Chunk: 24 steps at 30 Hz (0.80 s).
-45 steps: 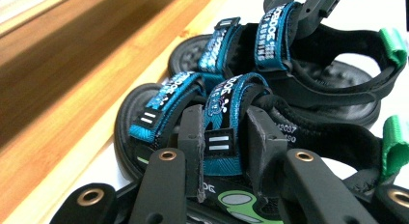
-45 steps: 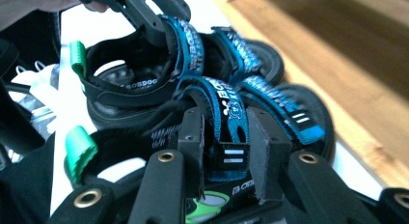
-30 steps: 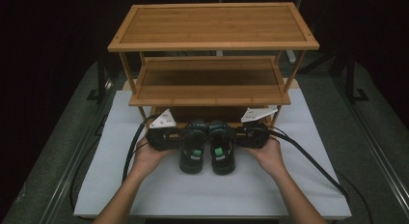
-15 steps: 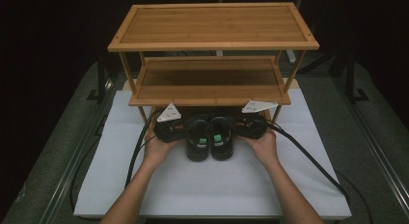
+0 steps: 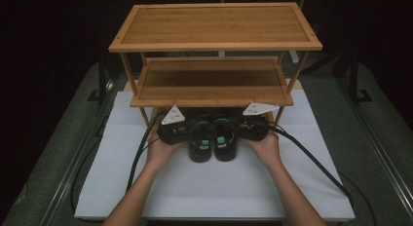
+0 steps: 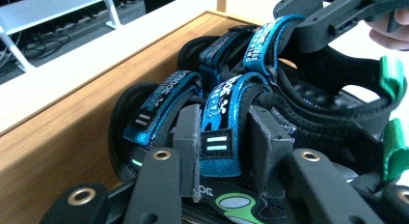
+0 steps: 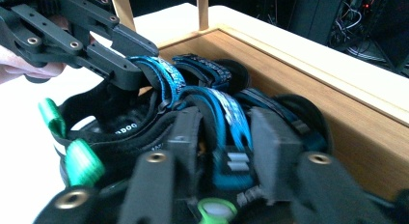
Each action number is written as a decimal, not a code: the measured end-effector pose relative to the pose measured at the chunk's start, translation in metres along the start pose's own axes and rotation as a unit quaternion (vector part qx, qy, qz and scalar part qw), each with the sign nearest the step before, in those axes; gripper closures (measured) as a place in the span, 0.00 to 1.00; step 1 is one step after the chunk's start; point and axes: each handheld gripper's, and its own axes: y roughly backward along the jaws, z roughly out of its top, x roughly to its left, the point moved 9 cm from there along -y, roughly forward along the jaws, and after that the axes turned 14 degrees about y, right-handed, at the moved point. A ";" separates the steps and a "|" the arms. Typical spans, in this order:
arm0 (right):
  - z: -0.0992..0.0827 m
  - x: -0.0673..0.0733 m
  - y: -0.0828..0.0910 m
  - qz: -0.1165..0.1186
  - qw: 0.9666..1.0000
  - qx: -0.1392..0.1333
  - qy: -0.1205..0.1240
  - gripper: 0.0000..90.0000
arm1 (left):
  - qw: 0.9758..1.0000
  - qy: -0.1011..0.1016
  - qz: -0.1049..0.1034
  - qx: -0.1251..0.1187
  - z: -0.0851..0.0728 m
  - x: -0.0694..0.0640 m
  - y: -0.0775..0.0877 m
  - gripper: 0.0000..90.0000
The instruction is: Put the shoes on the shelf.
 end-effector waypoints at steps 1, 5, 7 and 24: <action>0.000 0.000 0.000 -0.001 1.000 0.001 -0.002 0.65 | 1.000 0.002 -0.002 0.001 0.000 0.000 0.001 0.69; -0.002 0.003 0.002 0.006 1.000 0.007 -0.004 0.63 | 1.000 0.007 -0.006 0.005 0.000 -0.001 0.002 0.60; -0.003 0.004 0.003 0.005 1.000 0.012 -0.004 0.60 | 1.000 0.009 -0.007 0.005 0.000 -0.002 0.005 0.55; -0.006 0.037 0.042 -0.001 0.999 0.050 0.010 0.37 | 0.999 0.031 -0.005 0.022 -0.022 -0.021 0.047 0.22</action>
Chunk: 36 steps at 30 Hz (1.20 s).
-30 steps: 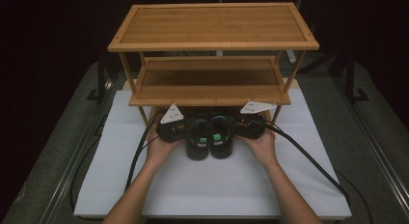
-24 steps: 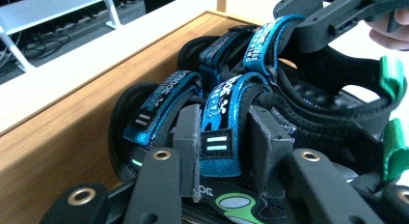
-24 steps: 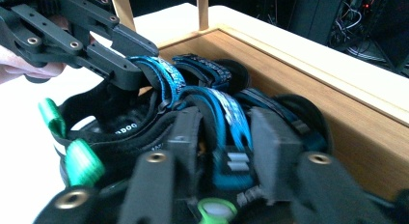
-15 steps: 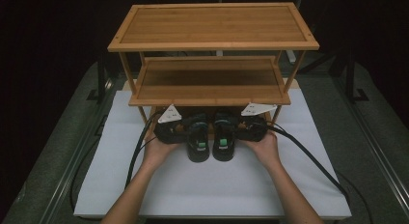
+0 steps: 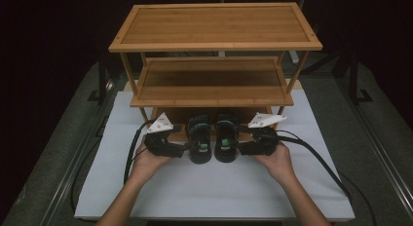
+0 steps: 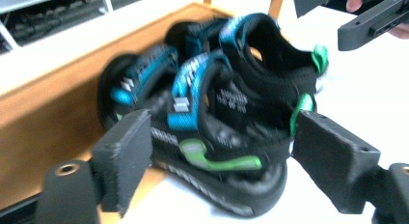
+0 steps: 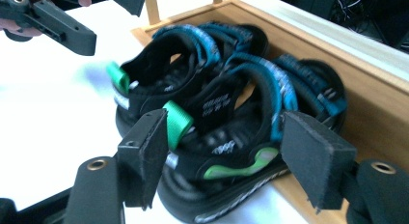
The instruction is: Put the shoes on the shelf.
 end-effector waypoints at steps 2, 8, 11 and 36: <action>-0.008 0.002 0.002 -0.004 1.000 -0.002 -0.013 0.36 | 1.000 0.002 0.004 0.007 -0.008 -0.001 -0.001 0.21; -0.032 0.003 0.001 -0.007 1.000 0.010 -0.029 0.31 | 0.999 0.001 0.013 0.037 -0.033 -0.004 -0.012 0.17; -0.042 0.006 -0.005 -0.012 0.999 0.032 -0.025 0.25 | 0.999 -0.003 0.017 0.046 -0.038 -0.004 -0.018 0.14; -0.066 0.024 -0.043 0.032 0.996 0.080 -0.037 0.24 | 0.996 -0.029 0.042 0.078 -0.056 0.001 -0.048 0.15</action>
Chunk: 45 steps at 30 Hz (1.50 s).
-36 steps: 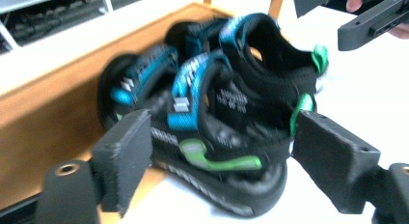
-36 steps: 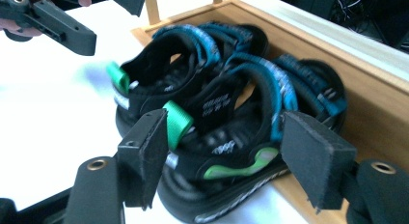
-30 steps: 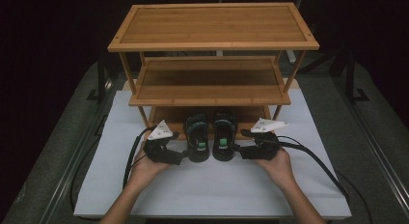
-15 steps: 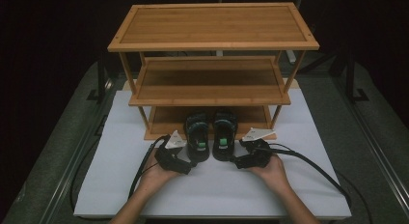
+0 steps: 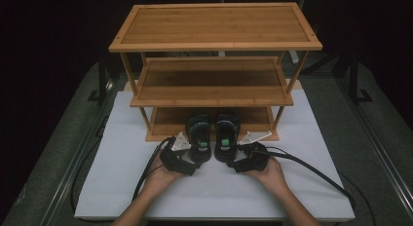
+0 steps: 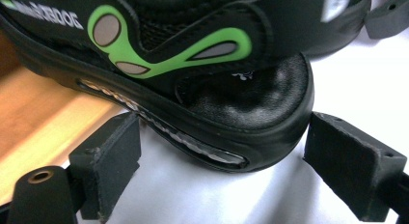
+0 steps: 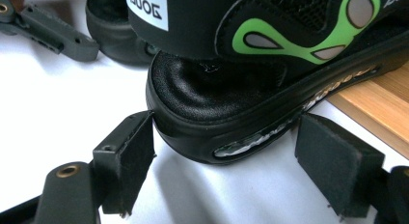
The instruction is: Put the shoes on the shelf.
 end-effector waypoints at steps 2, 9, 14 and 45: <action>0.002 -0.003 0.002 0.001 1.000 -0.004 -0.005 0.25 | 1.000 0.011 -0.006 -0.017 0.007 0.002 0.003 0.16; 0.018 -0.015 0.008 0.000 0.999 -0.046 -0.020 0.32 | 1.000 0.015 -0.003 -0.021 0.019 0.014 0.003 0.16; 0.020 -0.022 0.005 -0.002 0.998 -0.051 -0.022 0.33 | 1.000 0.018 -0.007 -0.023 0.024 0.017 0.000 0.16; 0.036 -0.073 -0.021 -0.062 0.996 -0.064 -0.025 0.50 | 0.997 0.055 0.023 -0.043 0.053 0.065 -0.023 0.31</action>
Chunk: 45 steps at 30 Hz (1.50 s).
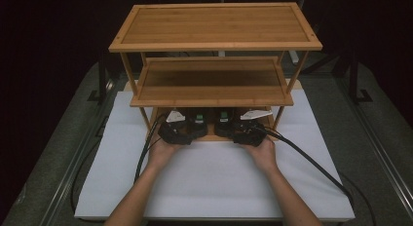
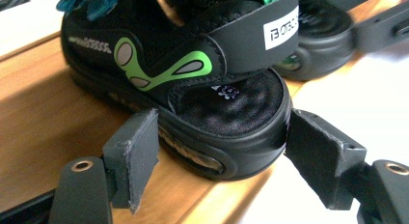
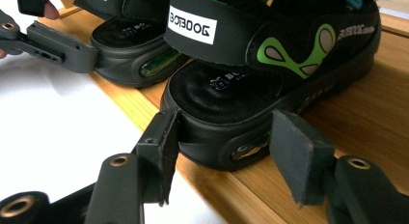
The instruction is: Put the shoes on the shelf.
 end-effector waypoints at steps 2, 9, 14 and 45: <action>0.000 -0.001 -0.001 -0.005 1.000 0.000 0.000 0.50 | 1.000 0.011 -0.006 0.000 0.000 0.002 -0.002 0.30; 0.000 -0.006 -0.002 -0.011 1.000 -0.003 -0.005 0.51 | 1.000 0.018 -0.013 -0.004 0.001 0.002 -0.005 0.30; 0.000 -0.005 -0.001 -0.015 1.000 -0.003 -0.004 0.49 | 1.000 0.016 -0.011 -0.001 -0.001 0.002 -0.005 0.31; -0.035 -0.010 0.089 -0.028 0.999 0.017 -0.030 0.09 | 0.999 -0.009 -0.020 0.036 -0.022 -0.017 0.041 0.11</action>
